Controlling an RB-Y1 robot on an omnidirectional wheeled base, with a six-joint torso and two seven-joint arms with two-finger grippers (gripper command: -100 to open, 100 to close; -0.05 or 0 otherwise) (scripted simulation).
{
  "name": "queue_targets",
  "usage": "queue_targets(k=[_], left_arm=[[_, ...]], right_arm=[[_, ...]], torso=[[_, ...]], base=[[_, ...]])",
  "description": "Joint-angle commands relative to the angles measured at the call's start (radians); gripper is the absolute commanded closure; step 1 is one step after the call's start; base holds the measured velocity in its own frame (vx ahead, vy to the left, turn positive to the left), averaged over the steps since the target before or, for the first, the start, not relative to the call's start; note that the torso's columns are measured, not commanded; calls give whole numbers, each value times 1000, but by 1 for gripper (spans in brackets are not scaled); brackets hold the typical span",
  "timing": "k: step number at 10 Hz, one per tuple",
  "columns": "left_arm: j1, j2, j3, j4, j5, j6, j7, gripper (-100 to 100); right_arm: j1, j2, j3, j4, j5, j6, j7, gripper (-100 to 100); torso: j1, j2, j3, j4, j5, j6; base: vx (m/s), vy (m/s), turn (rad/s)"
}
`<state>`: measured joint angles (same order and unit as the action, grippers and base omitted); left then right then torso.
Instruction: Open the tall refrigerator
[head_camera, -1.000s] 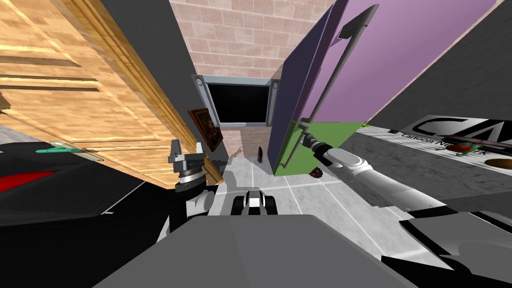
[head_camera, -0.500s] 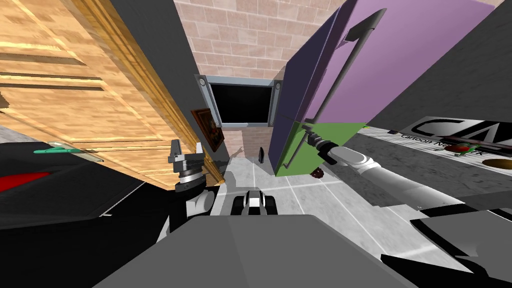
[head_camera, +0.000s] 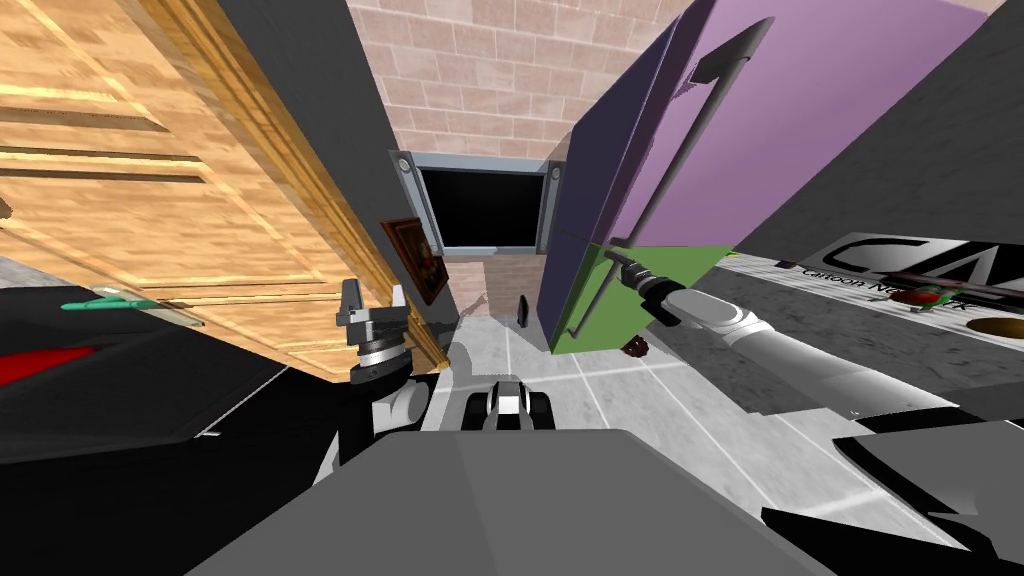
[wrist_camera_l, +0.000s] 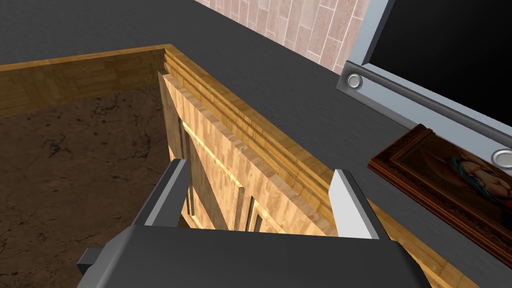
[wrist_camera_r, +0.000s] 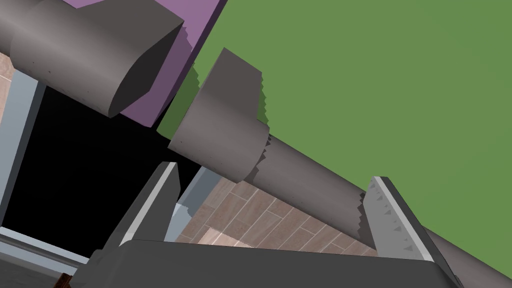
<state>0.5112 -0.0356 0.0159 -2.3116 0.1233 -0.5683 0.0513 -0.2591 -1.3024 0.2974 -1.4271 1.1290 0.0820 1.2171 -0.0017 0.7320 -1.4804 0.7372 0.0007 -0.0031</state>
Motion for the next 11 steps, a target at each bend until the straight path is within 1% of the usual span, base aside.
queue_targets(k=[1, 3, 4, 5, 6, 7, 8, 9, 10, 11], left_arm=[[0, 0, 0, 0, 0, 0, 0, 0], [-1, 0, 0, 0, 0, 0, 0, 0], [-1, 0, 0, 0, 0, 0, 0, 0], [0, 0, 0, 0, 0, 0, 0, 0], [0, 0, 0, 0, 0, 0, 0, 0], [0, 0, 0, 0, 0, 0, 0, 0], [0, 0, 0, 0, 0, 0, 0, 0], [0, 0, 0, 0, 0, 0, 0, 0], [0, 0, 0, 0, 0, 0, 0, 0], [0, 0, 0, 0, 0, 0, 0, 0]], right_arm=[[-8, -5, -5, 82, -5, 6, -3, -100], [-15, -11, -10, 164, -11, 12, -7, -100], [-19, -13, -12, 194, -14, 15, -9, -100], [-19, -13, -16, 205, -12, 15, -9, -100], [-23, -16, -15, 241, -16, 18, -10, -100], [-23, -16, -15, 246, -16, 18, -10, -100], [-26, -19, -17, 274, -19, 21, -12, -100], [-26, -19, -17, 288, -19, 21, -12, -100], [-30, -21, -20, 323, -22, 24, -14, -100], [-30, -21, -20, 329, -22, 24, -14, -100]], torso=[[-2, -1, -1, -2, -1, -5], [-3, -4, -3, -1, 0, -3], [-5, -4, -3, -1, -1, 1], [-6, -5, -3, -2, -2, 3], [-4, -6, -4, -1, -1, 1], [-4, -7, -5, -1, -1, -1], [-5, -8, -5, -1, 0, 0], [-6, -7, -6, 0, 0, -2], [-6, -8, -6, 0, 0, -1], [-7, -8, -6, -1, 0, -4]], base=[[-157, -28, 377], [-196, -65, 410], [-177, -55, 376], [-110, -30, 295], [-105, -23, 291], [-76, -17, 145], [-94, -12, 221], [-84, -5, 165], [-93, -5, 280], [-85, -13, 142]])
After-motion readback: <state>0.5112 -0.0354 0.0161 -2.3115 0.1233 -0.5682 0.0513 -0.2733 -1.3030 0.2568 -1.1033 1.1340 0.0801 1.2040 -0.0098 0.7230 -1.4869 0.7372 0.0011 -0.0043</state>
